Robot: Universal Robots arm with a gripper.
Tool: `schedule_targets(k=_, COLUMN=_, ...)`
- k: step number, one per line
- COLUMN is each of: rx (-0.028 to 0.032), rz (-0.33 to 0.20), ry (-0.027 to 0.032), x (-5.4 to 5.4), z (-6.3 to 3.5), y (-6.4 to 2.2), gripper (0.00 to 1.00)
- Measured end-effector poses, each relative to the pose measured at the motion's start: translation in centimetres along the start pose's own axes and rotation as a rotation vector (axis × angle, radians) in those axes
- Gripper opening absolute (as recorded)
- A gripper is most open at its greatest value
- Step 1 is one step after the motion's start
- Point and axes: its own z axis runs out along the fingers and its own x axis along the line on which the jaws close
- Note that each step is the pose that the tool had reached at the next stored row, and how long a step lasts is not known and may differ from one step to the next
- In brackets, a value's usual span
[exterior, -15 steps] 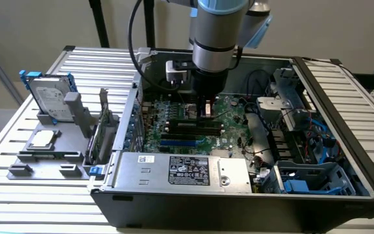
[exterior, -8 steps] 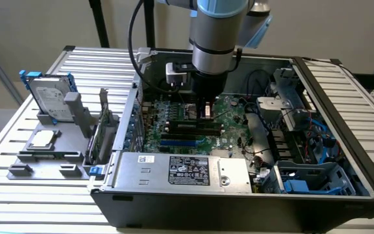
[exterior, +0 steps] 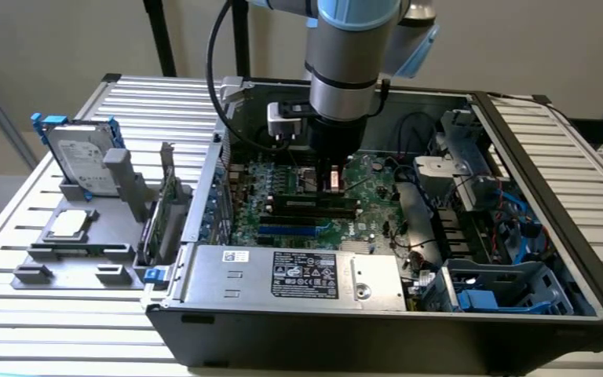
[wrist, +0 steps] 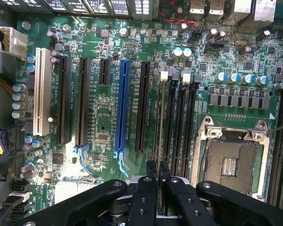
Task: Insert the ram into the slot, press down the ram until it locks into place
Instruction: 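Insert the ram into the slot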
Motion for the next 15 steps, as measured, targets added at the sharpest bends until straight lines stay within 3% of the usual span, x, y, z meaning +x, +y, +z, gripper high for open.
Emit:
schedule_targets(k=7, rx=0.0074, rz=0.001, ry=0.0004, x=-0.01, z=0.09, y=0.10, gripper=0.14)
schedule_targets(k=15, rx=0.0097, rz=0.014, ry=0.0004, x=-0.01, z=0.13, y=0.24, gripper=0.14)
